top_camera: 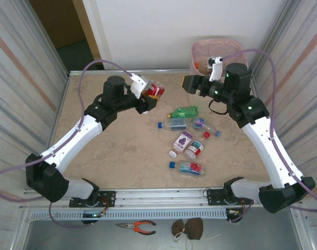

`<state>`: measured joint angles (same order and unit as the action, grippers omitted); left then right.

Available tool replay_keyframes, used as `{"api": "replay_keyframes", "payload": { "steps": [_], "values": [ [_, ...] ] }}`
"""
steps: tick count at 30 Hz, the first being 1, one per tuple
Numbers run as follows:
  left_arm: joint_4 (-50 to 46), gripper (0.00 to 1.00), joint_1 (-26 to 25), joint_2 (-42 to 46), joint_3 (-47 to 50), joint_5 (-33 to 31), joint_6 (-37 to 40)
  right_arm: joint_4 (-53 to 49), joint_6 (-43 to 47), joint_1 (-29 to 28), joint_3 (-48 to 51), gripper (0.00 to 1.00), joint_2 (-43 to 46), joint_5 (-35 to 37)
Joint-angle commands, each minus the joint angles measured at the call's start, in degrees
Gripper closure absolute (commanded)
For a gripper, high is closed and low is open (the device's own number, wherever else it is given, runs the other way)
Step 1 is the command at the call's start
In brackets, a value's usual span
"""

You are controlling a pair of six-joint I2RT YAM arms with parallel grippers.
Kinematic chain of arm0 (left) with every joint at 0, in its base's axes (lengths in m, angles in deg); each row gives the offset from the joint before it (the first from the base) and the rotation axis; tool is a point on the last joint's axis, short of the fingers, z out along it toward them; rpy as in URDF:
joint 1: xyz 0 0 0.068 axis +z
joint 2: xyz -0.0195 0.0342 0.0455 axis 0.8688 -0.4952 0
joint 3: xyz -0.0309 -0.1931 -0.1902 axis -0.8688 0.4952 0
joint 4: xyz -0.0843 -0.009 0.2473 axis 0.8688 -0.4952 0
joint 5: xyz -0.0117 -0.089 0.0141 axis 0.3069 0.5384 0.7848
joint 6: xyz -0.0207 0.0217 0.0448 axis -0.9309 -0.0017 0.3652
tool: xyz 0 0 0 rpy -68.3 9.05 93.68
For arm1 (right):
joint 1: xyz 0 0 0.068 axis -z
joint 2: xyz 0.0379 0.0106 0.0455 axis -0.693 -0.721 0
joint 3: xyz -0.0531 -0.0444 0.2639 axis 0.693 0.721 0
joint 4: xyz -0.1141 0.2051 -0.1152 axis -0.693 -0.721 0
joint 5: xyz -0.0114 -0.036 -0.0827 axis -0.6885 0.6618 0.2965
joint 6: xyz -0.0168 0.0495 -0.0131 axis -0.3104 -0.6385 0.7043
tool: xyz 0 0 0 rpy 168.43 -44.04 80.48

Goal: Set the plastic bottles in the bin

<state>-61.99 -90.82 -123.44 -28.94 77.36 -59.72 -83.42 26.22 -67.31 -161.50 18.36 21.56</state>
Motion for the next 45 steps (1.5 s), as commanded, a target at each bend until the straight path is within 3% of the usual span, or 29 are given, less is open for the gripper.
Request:
{"api": "replay_keyframes", "payload": {
  "steps": [1,7,17,34,38,45],
  "values": [
    [2.58,0.48,-0.42,3.17,1.65,4.69,6.47,-1.24,-4.87,-2.88,-2.10,0.19,-1.08,-3.62],
    [2.17,0.47,-0.65,4.12,1.68,7.77,7.41,-1.96,-5.77,-7.67,-3.87,0.13,-4.53,-4.47],
    [1.67,0.47,-1.47,3.86,1.42,8.42,7.84,-3.98,-6.81,-10.94,-6.85,0.12,-9.99,-3.11],
    [1.47,0.45,-1.75,4.16,1.76,7.45,7.85,-4.67,-7.69,-12.68,-8.14,0.32,-12.98,-1.86],
    [1.27,0.39,-1.71,4.89,2.11,6.87,8.00,-4.31,-7.69,-12.68,-8.07,0.39,-12.52,-1.23],
    [2.31,0.26,-1.75,8.21,3.93,6.59,7.00,-4.07,-7.19,-11.61,-9.10,0.41,-12.36,-0.27]
  ]
}}
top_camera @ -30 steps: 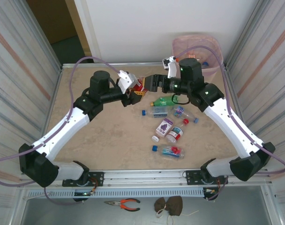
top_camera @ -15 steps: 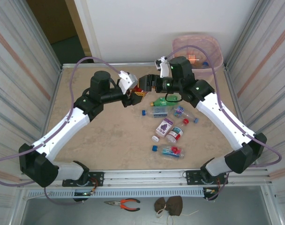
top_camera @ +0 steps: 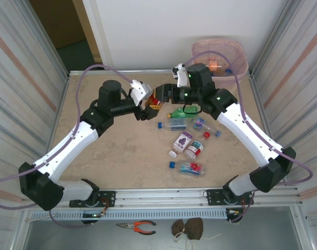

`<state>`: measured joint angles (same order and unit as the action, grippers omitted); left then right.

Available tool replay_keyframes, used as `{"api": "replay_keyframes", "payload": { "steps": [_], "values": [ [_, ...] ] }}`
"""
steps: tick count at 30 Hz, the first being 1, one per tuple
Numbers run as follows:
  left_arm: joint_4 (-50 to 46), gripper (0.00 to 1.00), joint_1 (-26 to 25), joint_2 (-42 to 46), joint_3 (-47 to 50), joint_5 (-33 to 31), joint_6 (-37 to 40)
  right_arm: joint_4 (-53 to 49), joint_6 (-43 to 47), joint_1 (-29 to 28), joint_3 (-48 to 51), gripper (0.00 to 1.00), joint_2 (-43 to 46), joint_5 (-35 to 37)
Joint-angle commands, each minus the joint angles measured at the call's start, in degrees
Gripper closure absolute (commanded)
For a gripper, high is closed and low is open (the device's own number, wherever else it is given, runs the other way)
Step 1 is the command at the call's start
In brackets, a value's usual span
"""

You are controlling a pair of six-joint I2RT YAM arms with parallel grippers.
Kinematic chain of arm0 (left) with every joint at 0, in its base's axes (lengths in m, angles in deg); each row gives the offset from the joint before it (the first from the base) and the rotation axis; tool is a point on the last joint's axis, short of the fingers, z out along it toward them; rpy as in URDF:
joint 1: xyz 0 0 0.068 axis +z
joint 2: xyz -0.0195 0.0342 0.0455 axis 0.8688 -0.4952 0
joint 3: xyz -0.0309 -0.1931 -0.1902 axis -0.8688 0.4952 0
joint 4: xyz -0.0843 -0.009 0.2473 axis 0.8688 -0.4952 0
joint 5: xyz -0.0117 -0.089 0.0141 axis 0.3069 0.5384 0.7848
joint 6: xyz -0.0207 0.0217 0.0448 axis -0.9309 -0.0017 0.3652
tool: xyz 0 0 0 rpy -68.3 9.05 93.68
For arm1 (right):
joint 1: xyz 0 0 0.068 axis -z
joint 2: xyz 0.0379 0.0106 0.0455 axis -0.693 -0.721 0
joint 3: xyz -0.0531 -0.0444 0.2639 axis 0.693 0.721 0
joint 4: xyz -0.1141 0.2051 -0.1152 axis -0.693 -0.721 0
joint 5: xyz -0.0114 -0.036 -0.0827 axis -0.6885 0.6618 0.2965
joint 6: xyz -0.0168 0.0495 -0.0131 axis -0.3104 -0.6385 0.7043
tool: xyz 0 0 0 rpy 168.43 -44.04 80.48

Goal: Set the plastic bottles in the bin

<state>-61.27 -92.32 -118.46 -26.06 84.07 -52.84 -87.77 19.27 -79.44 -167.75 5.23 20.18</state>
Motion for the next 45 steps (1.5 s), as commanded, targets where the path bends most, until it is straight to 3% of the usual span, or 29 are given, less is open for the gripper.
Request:
{"api": "replay_keyframes", "payload": {
  "steps": [1,11,29,38,45],
  "values": [
    [1.55,0.26,-0.20,3.74,1.33,-0.13,0.00,0.23,-0.13,0.90,-3.12,0.41,0.83,1.06],
    [1.34,0.23,-0.13,9.26,6.06,-1.93,-1.74,-0.52,1.17,9.51,-7.98,0.41,0.64,-1.40],
    [1.70,0.23,-0.15,9.42,6.97,-1.87,-2.93,-2.22,2.99,36.32,-17.32,0.42,-4.84,-6.57],
    [1.44,0.23,-0.07,9.15,6.77,-2.31,-2.99,-12.68,15.34,38.04,-26.31,0.43,-12.08,2.66],
    [1.57,0.23,-0.10,9.10,6.97,-2.54,-3.59,-18.66,19.10,37.41,-31.62,0.42,-19.03,-0.36]
  ]
}}
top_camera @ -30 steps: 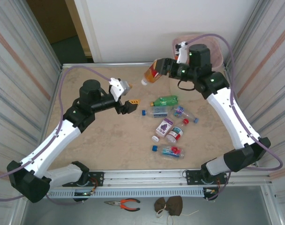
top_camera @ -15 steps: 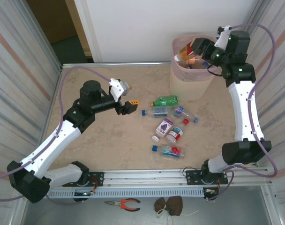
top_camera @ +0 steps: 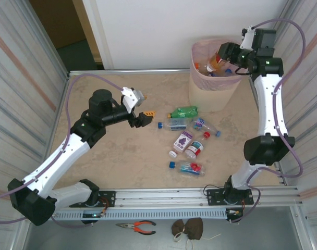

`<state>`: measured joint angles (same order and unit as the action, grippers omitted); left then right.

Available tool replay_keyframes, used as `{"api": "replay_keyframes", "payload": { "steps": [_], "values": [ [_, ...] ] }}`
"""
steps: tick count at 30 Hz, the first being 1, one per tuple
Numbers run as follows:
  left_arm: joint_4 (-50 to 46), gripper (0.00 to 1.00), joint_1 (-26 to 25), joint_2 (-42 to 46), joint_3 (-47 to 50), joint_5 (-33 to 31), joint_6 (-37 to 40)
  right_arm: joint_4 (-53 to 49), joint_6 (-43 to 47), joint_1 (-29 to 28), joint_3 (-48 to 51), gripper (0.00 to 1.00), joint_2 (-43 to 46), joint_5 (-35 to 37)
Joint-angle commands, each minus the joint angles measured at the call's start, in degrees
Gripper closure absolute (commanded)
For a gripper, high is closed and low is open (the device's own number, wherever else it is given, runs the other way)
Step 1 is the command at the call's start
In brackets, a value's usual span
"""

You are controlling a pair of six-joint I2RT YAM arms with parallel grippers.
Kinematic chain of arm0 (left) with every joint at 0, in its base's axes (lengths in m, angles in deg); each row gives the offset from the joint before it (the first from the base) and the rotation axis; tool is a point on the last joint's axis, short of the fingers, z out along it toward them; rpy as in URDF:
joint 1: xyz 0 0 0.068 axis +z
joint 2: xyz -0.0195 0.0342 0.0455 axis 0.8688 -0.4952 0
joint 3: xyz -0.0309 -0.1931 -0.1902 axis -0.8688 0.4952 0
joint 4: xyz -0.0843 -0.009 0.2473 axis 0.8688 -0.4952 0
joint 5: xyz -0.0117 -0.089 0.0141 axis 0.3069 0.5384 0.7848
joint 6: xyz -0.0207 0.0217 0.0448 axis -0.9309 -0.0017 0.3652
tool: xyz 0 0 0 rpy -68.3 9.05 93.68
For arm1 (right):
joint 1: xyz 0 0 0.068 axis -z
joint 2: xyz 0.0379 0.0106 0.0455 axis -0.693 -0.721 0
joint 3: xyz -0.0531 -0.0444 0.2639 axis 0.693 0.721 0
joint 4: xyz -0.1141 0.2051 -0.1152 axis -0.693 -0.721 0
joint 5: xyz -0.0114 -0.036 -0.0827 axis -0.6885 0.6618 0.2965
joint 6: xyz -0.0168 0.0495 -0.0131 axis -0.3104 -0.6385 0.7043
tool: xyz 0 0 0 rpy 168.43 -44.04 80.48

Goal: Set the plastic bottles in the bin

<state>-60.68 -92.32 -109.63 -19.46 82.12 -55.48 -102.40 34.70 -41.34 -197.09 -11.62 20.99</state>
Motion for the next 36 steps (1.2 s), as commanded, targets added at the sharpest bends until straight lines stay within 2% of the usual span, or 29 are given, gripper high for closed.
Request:
{"api": "replay_keyframes", "payload": {
  "steps": [1,10,20,23,28,36],
  "values": [
    [0.95,0.23,-0.09,0.32,0.37,-0.55,-1.10,-4.86,4.29,-1.14,-2.75,0.42,-2.96,-1.04],
    [1.06,0.23,-0.09,0.24,0.16,-0.63,-1.70,-11.94,8.71,-5.23,-5.52,0.40,-9.99,3.17],
    [1.33,0.23,-0.08,0.30,0.28,-0.70,-2.12,-18.50,10.18,-6.26,-11.64,0.23,-13.55,5.33],
    [1.61,0.23,-0.15,0.15,0.27,-0.59,-2.11,-18.76,10.28,-6.19,-13.42,0.22,-12.26,5.71],
    [1.91,0.23,-0.14,-0.04,0.14,-0.54,-2.11,-18.17,9.95,-6.21,-14.80,0.26,-10.51,5.77],
    [1.72,0.23,-0.14,-0.58,0.19,-0.54,-2.08,-18.05,9.80,-6.21,-14.80,0.47,-11.19,4.91]
  ]
}}
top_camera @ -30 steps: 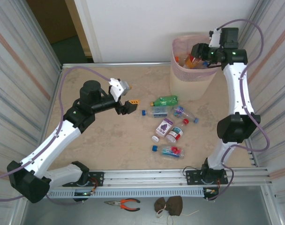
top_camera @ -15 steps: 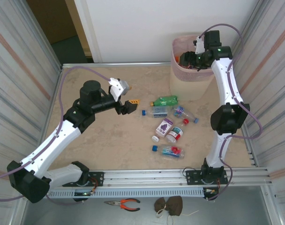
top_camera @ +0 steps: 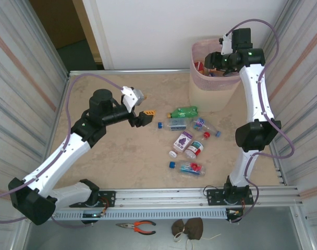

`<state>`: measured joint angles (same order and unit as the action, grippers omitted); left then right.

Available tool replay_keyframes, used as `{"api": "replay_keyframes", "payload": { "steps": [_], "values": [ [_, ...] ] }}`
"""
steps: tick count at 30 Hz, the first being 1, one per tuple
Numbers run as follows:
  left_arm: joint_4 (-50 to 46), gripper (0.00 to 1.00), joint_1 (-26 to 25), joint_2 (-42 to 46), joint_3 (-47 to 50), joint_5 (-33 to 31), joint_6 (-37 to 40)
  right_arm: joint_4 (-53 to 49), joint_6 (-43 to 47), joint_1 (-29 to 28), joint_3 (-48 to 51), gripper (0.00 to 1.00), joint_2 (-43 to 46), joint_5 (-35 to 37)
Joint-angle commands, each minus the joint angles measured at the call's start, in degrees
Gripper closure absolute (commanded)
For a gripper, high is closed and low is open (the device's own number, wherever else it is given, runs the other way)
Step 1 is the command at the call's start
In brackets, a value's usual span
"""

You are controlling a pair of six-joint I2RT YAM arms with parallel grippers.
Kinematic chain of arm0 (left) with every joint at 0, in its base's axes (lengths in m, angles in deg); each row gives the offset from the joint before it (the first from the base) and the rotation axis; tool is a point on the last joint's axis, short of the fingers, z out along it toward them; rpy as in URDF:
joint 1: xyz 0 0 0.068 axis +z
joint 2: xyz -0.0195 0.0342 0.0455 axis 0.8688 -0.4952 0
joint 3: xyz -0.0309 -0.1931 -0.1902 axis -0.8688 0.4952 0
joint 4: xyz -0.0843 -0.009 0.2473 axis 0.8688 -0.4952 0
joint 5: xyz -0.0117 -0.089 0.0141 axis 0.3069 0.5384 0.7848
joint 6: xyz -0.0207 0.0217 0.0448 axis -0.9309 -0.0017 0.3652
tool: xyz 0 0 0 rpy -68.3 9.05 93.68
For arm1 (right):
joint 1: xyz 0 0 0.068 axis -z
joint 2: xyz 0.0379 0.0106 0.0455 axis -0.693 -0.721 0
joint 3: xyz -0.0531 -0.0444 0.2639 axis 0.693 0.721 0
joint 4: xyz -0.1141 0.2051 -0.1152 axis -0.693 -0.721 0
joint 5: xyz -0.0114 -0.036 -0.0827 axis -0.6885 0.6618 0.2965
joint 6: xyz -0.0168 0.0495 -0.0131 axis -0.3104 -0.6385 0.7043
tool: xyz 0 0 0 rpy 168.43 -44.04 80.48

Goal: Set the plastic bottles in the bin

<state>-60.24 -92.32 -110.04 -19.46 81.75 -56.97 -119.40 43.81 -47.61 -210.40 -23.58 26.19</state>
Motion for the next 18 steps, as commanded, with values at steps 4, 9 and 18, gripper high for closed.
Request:
{"api": "replay_keyframes", "payload": {
  "steps": [4,9,18],
  "values": [
    [-0.13,0.23,-0.14,-1.19,0.15,-0.83,-0.17,-1.24,0.34,-0.03,-1.33,0.52,0.42,-0.42],
    [-3.40,0.25,-0.11,-5.07,-0.34,-1.36,1.53,-1.29,0.03,-0.20,-0.94,0.51,2.53,0.09],
    [-10.08,0.26,-0.22,-16.26,-4.11,-0.87,6.80,1.07,-0.45,0.65,6.55,0.49,12.37,1.67]
  ]
}}
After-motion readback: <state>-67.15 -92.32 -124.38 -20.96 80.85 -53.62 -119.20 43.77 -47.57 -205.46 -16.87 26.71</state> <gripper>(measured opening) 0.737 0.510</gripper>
